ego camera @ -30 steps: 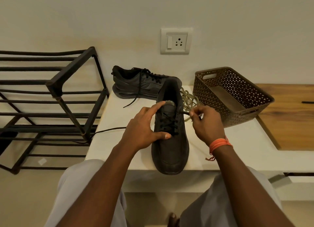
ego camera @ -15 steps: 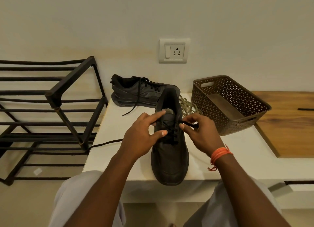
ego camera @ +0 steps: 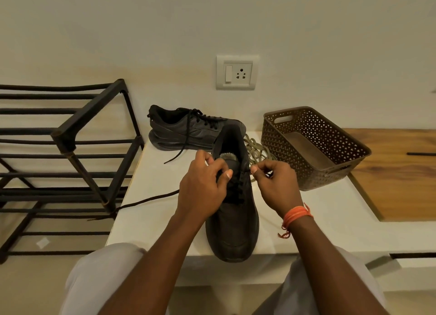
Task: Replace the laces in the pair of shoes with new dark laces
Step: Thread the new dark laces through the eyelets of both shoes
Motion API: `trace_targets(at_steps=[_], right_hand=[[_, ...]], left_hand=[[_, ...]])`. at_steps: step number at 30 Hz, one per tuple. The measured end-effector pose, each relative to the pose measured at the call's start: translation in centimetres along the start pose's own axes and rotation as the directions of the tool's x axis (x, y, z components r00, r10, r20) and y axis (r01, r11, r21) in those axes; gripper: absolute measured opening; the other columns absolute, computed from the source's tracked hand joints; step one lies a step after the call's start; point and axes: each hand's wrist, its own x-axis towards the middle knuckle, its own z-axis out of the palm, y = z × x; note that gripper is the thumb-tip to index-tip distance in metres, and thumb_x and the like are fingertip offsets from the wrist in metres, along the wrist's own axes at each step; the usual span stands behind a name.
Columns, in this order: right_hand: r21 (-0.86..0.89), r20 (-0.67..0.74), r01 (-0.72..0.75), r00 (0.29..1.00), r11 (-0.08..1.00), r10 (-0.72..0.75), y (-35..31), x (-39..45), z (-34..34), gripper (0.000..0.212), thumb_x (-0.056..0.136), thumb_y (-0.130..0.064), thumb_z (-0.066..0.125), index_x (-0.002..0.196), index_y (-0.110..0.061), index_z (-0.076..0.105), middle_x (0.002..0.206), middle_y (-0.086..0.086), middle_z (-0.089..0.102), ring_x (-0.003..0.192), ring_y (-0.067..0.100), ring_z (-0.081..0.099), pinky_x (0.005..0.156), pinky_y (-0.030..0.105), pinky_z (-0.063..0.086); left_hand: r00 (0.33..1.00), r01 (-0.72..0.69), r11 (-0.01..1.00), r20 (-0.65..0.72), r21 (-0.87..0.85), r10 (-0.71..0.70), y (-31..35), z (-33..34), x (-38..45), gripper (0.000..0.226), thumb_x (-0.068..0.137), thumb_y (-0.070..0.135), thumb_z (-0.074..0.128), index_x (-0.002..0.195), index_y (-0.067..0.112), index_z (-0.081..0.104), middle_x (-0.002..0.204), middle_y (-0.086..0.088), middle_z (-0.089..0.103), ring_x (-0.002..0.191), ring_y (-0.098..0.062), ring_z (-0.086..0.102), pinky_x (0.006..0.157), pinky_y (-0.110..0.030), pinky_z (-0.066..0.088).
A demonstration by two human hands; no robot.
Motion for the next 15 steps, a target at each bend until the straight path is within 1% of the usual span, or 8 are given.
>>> trace_targets(at_steps=[1, 3, 5, 8, 10, 12, 13, 15], right_hand=[[0.045, -0.038, -0.012, 0.999, 0.999, 0.014, -0.3, -0.1, 0.0, 0.01, 0.088, -0.017, 0.068, 0.097, -0.016, 0.062, 0.083, -0.004, 0.06, 0.073, 0.003, 0.053, 0.063, 0.02, 0.039], [0.176, -0.12, -0.045, 0.991, 0.983, 0.067, -0.6, -0.5, -0.3, 0.043, 0.082, -0.011, 0.074, 0.106, -0.015, 0.039, 0.088, -0.002, 0.05, 0.073, 0.005, 0.049, 0.063, 0.019, 0.04], [0.268, -0.14, -0.084, 0.982, 0.96, 0.125, -0.9, -0.5, -0.8, 0.051, 0.079, -0.004, 0.073, 0.102, -0.014, 0.029, 0.088, 0.0, 0.044, 0.075, 0.01, 0.047, 0.068, 0.023, 0.043], [0.33, -0.014, -0.162, 0.984, 0.93, 0.177, -1.1, -0.3, -1.3, 0.031, 0.079, -0.001, 0.07, 0.088, -0.014, 0.043, 0.081, 0.007, 0.051, 0.071, 0.016, 0.049, 0.067, 0.03, 0.046], [0.358, 0.018, -0.132, 0.991, 0.924, 0.135, -1.4, -0.5, -1.5, 0.015, 0.08, -0.005, 0.073, 0.084, -0.008, 0.059, 0.074, 0.005, 0.059, 0.064, 0.013, 0.055, 0.062, 0.023, 0.048], [0.356, 0.006, -0.044, 0.999, 0.933, 0.045, -1.9, -0.8, -1.5, 0.004, 0.082, -0.007, 0.073, 0.082, -0.011, 0.071, 0.075, 0.0, 0.068, 0.064, 0.003, 0.061, 0.061, 0.011, 0.049], [0.353, 0.01, -0.02, 1.0, 0.936, 0.017, -2.2, -1.0, -1.3, 0.009, 0.085, -0.006, 0.069, 0.085, -0.014, 0.073, 0.079, -0.002, 0.07, 0.067, 0.0, 0.063, 0.061, 0.008, 0.048], [0.341, 0.082, -0.022, 0.997, 0.94, -0.007, -2.5, -0.9, -0.8, 0.021, 0.092, -0.001, 0.057, 0.1, -0.014, 0.073, 0.088, -0.001, 0.072, 0.073, 0.003, 0.065, 0.066, 0.012, 0.05]], left_hand=[[1.0, 0.011, 0.999, 0.002, -0.045, -0.011, 0.1, -0.1, 0.0, 0.02, 0.093, 0.04, 0.057, 0.104, 0.025, 0.061, 0.11, 0.004, 0.045, 0.087, -0.009, 0.053, 0.062, -0.011, 0.039], [0.999, 0.053, 0.987, 0.011, -0.155, -0.052, 0.1, -0.5, 0.0, 0.027, 0.092, 0.04, 0.059, 0.118, 0.03, 0.055, 0.109, 0.008, 0.047, 0.088, -0.008, 0.055, 0.065, -0.011, 0.043], [0.987, 0.158, 0.959, 0.021, -0.237, -0.157, 0.0, -1.1, 0.0, 0.04, 0.089, 0.038, 0.065, 0.125, 0.032, 0.048, 0.1, 0.009, 0.053, 0.085, -0.008, 0.056, 0.067, -0.017, 0.048], [0.947, 0.32, 0.91, 0.062, -0.264, -0.315, -0.5, -2.0, -0.1, 0.033, 0.085, 0.036, 0.071, 0.11, 0.029, 0.051, 0.088, 0.01, 0.056, 0.079, -0.01, 0.057, 0.066, -0.023, 0.046], [0.929, 0.369, 0.887, 0.082, -0.279, -0.36, -0.9, -2.4, -0.4, 0.027, 0.084, 0.034, 0.071, 0.104, 0.027, 0.054, 0.086, 0.011, 0.057, 0.079, -0.011, 0.058, 0.069, -0.025, 0.045], [0.922, 0.385, 0.876, 0.076, -0.29, -0.38, -1.2, -2.7, -0.6, 0.024, 0.085, 0.034, 0.071, 0.102, 0.026, 0.056, 0.085, 0.011, 0.059, 0.079, -0.011, 0.059, 0.072, -0.026, 0.047], [0.92, 0.388, 0.875, 0.064, -0.289, -0.386, -1.4, -2.9, -0.6, 0.023, 0.085, 0.034, 0.071, 0.101, 0.026, 0.057, 0.086, 0.01, 0.06, 0.08, -0.011, 0.059, 0.073, -0.027, 0.048], [0.913, 0.401, 0.87, 0.053, -0.289, -0.403, -1.7, -3.2, -0.5, 0.021, 0.086, 0.033, 0.07, 0.101, 0.025, 0.058, 0.087, 0.009, 0.061, 0.082, -0.012, 0.06, 0.075, -0.028, 0.048]])
